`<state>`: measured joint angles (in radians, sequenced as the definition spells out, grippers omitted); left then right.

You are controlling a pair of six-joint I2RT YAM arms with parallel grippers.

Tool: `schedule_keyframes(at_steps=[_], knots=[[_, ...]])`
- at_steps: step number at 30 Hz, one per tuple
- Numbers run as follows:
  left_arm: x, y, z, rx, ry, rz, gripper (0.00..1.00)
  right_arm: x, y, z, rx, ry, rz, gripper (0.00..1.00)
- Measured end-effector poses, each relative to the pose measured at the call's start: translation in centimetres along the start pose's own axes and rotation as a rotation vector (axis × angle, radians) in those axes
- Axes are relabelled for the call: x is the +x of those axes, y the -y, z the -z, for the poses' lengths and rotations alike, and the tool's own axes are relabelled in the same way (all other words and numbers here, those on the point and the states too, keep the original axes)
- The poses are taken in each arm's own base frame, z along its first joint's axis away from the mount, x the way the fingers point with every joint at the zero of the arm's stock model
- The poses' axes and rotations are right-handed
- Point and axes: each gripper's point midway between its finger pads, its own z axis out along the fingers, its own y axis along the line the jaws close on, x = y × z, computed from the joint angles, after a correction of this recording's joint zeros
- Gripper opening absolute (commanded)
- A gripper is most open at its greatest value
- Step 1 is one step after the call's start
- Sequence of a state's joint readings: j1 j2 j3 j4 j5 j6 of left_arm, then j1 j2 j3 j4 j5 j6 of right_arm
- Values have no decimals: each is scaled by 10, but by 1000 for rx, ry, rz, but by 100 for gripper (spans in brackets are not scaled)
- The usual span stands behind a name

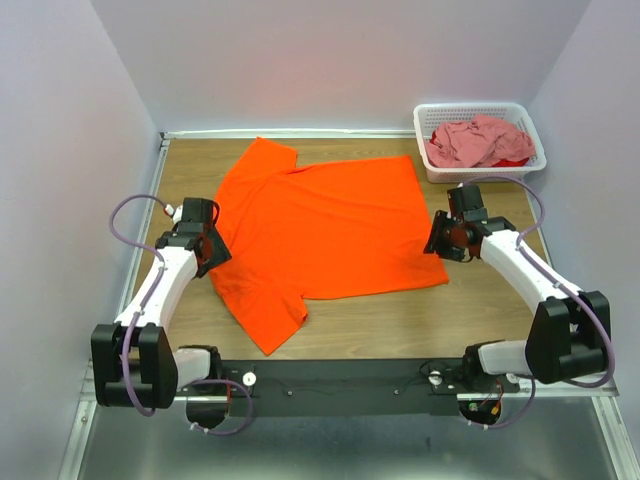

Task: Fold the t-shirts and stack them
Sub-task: Fold the tshirt

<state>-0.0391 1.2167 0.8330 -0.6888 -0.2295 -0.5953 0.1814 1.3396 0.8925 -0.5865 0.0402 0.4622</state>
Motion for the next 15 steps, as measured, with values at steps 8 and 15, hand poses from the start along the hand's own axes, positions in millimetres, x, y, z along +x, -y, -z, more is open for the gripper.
schedule_keyframes(at_steps=[8,15], knots=[[21,-11,-2,-34,-57,4,62,14,14,-2,62,-37,-5,51],[41,-15,-17,-65,-147,-16,57,15,14,0,61,-35,-24,51]])
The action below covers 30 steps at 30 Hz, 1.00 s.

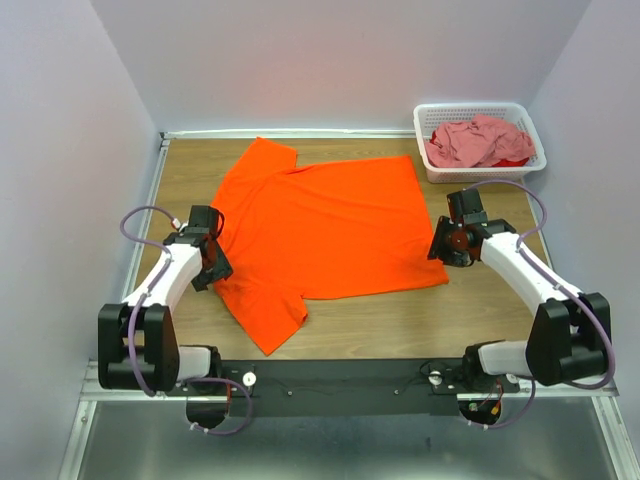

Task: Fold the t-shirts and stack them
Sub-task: Fold the tshirt

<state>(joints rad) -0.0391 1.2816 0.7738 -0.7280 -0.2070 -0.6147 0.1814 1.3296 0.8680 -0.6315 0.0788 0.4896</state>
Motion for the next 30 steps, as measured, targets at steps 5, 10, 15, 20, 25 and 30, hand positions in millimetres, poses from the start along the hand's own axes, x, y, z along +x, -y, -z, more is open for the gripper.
schedule_keyframes(at_steps=[5,10,15,20,25,30], knots=[[14,-4,-10,-30,-68,-19,56,2,1,2,-2,4,-8,51],[25,-8,-22,-67,-136,-52,53,5,2,3,-3,6,-8,52],[25,-7,-26,-78,-164,-76,44,7,4,4,-3,7,-8,52],[24,-5,-27,-72,-170,-87,32,13,8,2,9,-3,-7,52],[25,-6,-27,-72,-173,-98,17,19,15,-1,39,-10,-14,53],[24,-6,-26,-69,-170,-106,10,22,24,-4,86,-9,-35,59]])
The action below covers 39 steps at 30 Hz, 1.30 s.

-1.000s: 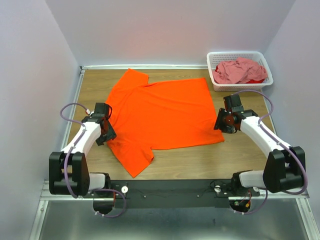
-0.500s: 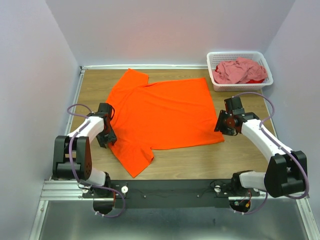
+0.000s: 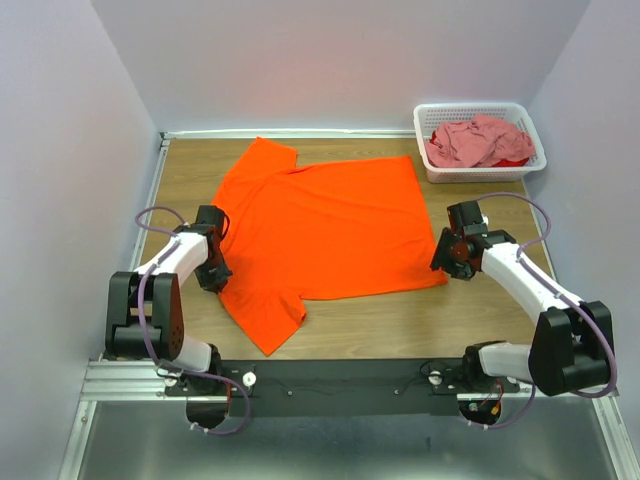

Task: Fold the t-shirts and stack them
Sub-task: Fold the tshirt

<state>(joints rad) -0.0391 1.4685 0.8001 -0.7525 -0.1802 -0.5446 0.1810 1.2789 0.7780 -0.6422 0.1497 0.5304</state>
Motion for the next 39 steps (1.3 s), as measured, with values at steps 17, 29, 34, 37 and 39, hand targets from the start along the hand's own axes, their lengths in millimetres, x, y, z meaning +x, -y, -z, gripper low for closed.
schedule_keyframes(at_steps=[17,29,34,37,39], knots=[[0,-4,13,24,44,-14,0,34,19,-18,73,-67,-135,57],[1,-4,16,33,59,-13,0,33,19,-24,71,-52,-197,57],[0,-4,16,34,62,-12,0,31,18,-25,69,-47,-208,54],[0,-4,17,35,64,-11,0,30,18,-25,68,-43,-217,53],[0,-4,17,35,64,-11,0,28,17,-24,65,-40,-219,53]])
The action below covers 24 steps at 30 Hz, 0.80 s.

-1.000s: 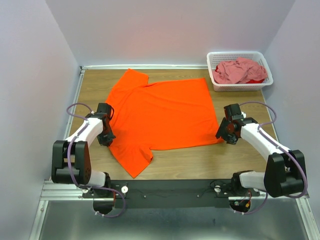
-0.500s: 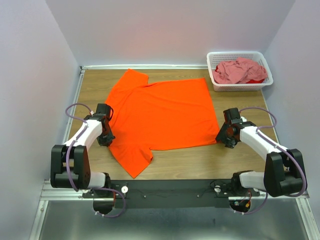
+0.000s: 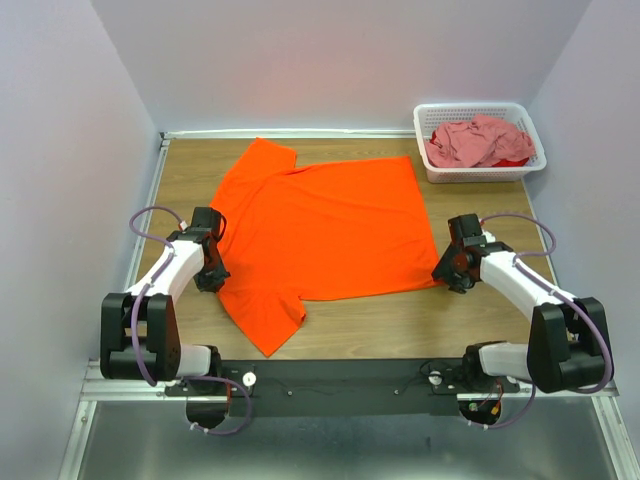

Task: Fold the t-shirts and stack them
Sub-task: Fold the tshirt

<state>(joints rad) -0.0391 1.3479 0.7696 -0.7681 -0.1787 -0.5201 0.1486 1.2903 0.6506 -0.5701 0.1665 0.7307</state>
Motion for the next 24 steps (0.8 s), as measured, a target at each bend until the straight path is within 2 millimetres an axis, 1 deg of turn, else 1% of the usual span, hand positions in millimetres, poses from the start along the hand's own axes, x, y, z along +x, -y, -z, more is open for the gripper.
schedule_keyframes(at_steps=[9,16,18,19,22,23,24], knots=[[0,0,0,1,1,0,0,-5,-5,3,-14,14,-9,54],[0,0,0,0,2,0,0,-2,-3,-5,4,-5,-13,53],[0,0,0,0,2,0,0,-1,-3,-7,6,-7,-12,49],[0,0,0,1,2,0,0,-1,-3,-7,4,-4,-14,44],[0,0,0,1,2,0,0,-1,-3,-8,4,-1,-15,38],[0,0,0,1,2,0,0,-1,-3,-8,3,0,-16,30],[0,0,0,1,2,0,0,-1,-2,-8,4,2,-18,26]])
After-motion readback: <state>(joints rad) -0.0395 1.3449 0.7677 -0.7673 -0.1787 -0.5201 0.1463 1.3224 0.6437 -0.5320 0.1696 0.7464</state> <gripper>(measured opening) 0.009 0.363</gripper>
